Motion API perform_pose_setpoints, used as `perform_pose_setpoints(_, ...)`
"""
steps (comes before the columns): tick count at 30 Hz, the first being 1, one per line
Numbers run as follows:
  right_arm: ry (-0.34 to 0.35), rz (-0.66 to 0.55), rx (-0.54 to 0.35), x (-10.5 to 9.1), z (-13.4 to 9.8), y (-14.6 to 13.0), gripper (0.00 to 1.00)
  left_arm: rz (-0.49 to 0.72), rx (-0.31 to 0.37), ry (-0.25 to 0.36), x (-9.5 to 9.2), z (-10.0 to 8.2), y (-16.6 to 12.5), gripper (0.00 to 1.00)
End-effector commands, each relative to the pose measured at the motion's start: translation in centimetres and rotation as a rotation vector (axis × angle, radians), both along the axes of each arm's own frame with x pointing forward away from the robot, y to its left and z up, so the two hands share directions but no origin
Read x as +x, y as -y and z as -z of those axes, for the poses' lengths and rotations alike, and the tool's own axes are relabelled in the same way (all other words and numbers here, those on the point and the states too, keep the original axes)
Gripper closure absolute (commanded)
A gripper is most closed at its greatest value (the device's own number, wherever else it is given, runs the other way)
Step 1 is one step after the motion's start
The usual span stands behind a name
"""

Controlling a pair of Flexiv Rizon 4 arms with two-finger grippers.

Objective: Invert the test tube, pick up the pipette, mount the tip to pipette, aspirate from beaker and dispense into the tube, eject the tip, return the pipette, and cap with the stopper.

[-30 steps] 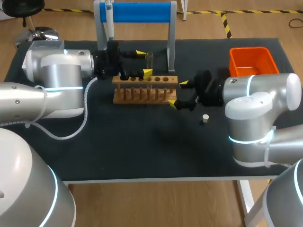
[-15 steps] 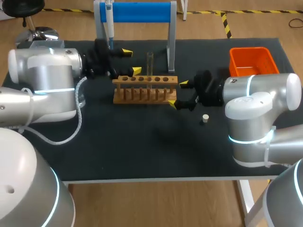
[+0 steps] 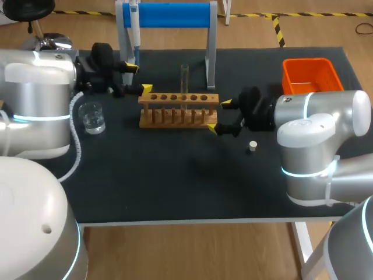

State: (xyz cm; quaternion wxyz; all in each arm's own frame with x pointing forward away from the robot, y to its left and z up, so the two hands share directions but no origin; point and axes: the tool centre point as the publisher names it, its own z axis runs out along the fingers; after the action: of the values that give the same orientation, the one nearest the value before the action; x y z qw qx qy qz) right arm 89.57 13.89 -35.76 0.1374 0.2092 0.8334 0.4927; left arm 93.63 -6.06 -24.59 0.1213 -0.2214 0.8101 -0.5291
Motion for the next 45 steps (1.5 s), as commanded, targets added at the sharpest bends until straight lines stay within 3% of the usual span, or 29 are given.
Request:
perform_pose_setpoints(1, -0.002, -0.002, -0.002, 0.0, -0.1, 0.1, 0.00, 0.002, 0.001, -0.002, -0.9, -0.8, -1.1, 0.00)
perform_pose_setpoints(17, -0.002, -0.002, -0.002, 0.0, -0.1, 0.1, 0.00, 0.002, 0.001, -0.002, -0.9, -0.8, -1.1, 0.00)
perform_pose_setpoints(22, -0.002, -0.002, -0.002, 0.0, -0.1, 0.1, 0.00, -0.236, 0.116, -0.029, -1.2, -0.5, -10.9, 0.00)
perform_pose_setpoints(26, -0.002, -0.002, -0.002, 0.0, -0.1, 0.1, 0.00, -0.412, 0.168, -0.086, -2.2, 0.3, -18.2, 0.00)
perform_pose_setpoints(30, -0.002, -0.002, -0.002, 0.0, -0.1, 0.1, 0.00, -0.540, 0.200, -0.115, -3.0, 0.8, -23.2, 0.00)
perform_pose_setpoints(37, -0.002, -0.002, -0.002, 0.0, -0.1, 0.1, 0.00, -0.679, 0.244, -0.148, -3.0, 1.6, -27.4, 0.00)
perform_pose_setpoints(45, -0.002, -0.002, -0.002, 0.0, -0.1, 0.1, 0.00, -0.779, 0.273, -0.165, -1.7, 1.9, -28.8, 0.00)
